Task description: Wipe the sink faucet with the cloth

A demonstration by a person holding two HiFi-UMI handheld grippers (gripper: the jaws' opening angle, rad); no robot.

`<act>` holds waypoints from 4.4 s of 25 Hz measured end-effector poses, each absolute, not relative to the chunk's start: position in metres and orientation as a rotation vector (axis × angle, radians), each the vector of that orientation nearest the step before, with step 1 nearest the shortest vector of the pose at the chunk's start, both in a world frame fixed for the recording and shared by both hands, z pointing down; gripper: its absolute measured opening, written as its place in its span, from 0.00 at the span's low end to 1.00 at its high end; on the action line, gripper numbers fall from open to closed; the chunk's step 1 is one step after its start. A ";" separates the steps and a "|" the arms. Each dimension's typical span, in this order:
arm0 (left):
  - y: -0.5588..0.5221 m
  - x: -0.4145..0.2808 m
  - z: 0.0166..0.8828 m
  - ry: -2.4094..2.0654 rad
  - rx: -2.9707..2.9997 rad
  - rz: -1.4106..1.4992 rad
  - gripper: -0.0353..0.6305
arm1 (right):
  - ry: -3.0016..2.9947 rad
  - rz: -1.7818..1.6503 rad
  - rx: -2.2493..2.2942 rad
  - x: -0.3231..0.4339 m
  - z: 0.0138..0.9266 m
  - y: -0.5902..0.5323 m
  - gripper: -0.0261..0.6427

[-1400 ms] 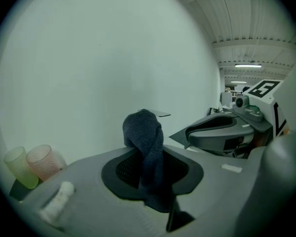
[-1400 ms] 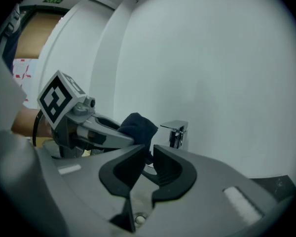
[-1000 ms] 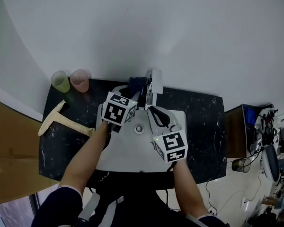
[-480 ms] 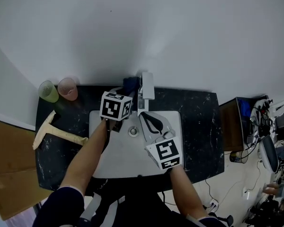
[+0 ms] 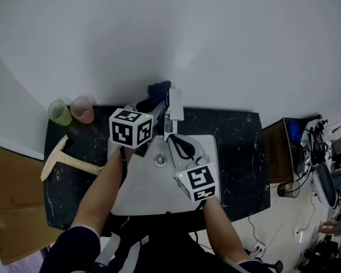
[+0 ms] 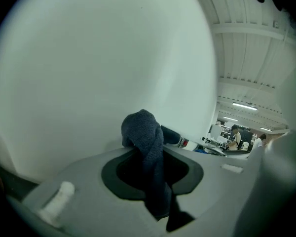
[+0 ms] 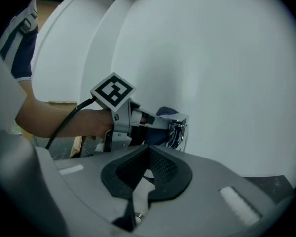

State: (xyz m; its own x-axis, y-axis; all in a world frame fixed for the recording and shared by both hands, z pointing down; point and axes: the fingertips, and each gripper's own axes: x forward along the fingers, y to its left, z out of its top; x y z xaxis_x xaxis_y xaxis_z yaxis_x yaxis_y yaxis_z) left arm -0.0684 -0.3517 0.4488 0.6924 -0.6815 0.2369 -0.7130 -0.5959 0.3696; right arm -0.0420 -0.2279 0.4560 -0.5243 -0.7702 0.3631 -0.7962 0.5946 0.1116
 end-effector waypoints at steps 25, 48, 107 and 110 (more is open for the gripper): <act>-0.277 -0.057 0.399 -0.905 2.773 0.160 0.18 | -2.463 0.114 1.290 -0.042 0.457 -0.232 0.05; -0.358 -0.068 0.489 -1.071 2.385 0.156 0.18 | -2.494 0.130 1.319 -0.041 0.455 -0.231 0.05; -0.204 -0.061 0.448 -0.625 2.809 0.422 0.18 | -2.630 0.332 1.335 -0.027 0.451 -0.237 0.05; -0.201 -0.061 0.438 -0.623 2.856 0.472 0.18 | -2.650 0.323 1.357 -0.019 0.442 -0.235 0.05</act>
State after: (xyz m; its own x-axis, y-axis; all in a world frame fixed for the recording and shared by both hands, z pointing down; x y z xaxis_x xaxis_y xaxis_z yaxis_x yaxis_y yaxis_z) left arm -0.0612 -0.2009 0.4380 0.8618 -0.3742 0.3425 -0.4313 -0.8959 0.1063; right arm -0.0194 -0.2346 0.4423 -0.5808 -0.7820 0.2262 -0.8134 0.5683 -0.1239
